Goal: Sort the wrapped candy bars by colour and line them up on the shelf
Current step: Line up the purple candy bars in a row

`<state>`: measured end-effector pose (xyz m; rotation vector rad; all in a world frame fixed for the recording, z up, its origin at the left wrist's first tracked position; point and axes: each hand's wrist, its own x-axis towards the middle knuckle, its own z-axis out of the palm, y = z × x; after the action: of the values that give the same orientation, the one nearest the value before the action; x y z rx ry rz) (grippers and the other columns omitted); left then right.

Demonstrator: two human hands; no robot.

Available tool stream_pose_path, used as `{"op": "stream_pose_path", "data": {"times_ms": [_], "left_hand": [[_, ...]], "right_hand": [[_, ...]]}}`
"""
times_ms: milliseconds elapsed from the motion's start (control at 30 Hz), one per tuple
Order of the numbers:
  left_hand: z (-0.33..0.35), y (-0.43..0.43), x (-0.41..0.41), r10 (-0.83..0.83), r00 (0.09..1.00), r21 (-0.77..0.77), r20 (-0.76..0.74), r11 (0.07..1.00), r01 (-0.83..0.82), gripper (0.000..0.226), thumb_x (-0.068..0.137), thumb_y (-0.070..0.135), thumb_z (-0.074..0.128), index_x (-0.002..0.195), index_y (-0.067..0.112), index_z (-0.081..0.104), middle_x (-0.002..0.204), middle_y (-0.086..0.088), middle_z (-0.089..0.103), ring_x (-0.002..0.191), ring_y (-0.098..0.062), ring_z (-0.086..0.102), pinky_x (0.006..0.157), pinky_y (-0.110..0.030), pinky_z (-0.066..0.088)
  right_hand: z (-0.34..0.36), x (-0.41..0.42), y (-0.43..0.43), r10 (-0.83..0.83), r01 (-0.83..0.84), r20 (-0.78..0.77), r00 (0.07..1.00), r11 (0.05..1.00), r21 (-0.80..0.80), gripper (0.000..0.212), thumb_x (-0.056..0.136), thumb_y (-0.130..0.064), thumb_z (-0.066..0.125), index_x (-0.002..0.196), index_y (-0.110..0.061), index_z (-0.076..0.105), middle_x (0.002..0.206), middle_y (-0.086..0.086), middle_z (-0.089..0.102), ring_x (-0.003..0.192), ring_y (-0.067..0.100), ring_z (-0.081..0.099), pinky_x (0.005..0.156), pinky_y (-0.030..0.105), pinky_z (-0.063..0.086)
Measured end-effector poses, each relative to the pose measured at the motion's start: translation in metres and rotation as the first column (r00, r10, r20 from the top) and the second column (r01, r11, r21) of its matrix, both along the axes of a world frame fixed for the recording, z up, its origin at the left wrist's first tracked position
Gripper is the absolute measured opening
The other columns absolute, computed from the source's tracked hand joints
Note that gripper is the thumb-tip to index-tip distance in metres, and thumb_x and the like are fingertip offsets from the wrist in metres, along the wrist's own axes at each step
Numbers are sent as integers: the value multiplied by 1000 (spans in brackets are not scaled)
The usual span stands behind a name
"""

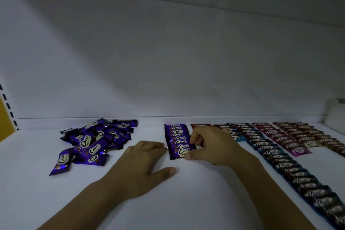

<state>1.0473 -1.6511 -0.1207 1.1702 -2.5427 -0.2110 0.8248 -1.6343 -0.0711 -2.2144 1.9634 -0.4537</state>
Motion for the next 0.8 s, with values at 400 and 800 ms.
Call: {"op": "stream_pose_path", "data": {"times_ms": [400,800], "left_hand": [[15,-2,17,510,857,-280,-69,815,-507,58,90,63,39,140,35,40,150,7,33,139,-19,24,112,-39,14],[10,-23,56,717,695,-17,54,696,-718,79,72,84,42,138,40,39,151,4,29,135,-35,27,103,-51,30]], "right_hand": [[-15,58,12,163,-165,-29,986,963,-215,65,82,-53,62,138,-35,34,141,-12,32,129,10,31,107,28,19],[-37,93,13,209,-185,47,977,933,-308,43,94,-39,51,135,-32,41,136,-13,40,126,8,37,109,26,24]]}}
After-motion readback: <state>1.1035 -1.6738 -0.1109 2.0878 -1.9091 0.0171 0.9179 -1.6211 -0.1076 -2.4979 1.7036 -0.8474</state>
